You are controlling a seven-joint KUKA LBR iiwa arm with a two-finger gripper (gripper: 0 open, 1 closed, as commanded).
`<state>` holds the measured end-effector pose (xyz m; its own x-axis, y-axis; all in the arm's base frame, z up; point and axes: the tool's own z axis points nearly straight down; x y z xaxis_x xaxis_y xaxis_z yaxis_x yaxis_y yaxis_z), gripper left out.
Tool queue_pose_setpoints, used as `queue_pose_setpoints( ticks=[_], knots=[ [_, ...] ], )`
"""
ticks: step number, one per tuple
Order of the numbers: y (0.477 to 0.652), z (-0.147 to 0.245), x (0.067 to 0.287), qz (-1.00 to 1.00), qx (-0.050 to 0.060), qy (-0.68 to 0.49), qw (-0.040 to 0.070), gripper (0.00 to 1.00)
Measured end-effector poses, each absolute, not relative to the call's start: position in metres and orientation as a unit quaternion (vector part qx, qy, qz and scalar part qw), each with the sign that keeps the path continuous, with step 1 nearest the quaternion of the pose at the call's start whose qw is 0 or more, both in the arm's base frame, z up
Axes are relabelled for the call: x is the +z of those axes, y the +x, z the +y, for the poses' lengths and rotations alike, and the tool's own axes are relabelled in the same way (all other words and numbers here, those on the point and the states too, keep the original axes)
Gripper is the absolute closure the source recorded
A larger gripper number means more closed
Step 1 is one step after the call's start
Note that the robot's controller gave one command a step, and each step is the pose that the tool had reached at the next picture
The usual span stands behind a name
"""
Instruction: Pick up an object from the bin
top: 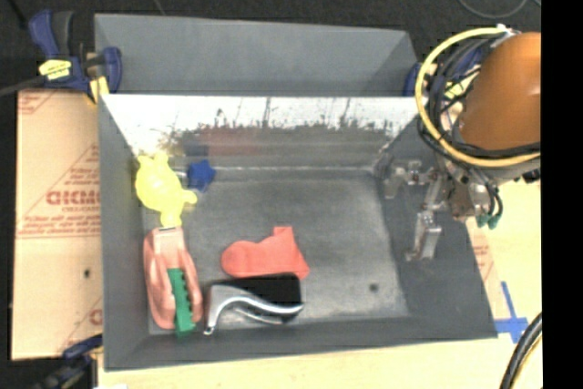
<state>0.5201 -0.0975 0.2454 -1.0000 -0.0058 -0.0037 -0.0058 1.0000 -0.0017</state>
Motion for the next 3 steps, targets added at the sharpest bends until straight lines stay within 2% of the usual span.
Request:
queue_pose_setpoints(
  ticks=[1,2,3],
  knots=[
    [0.52,-0.097,0.245,1.0,-0.001,-0.003,0.002,0.0],
    [0.514,-0.08,0.2,1.0,-0.001,0.005,0.006,0.0],
    [0.514,-0.056,0.144,0.998,0.0,0.069,0.005,0.0]
  ],
)
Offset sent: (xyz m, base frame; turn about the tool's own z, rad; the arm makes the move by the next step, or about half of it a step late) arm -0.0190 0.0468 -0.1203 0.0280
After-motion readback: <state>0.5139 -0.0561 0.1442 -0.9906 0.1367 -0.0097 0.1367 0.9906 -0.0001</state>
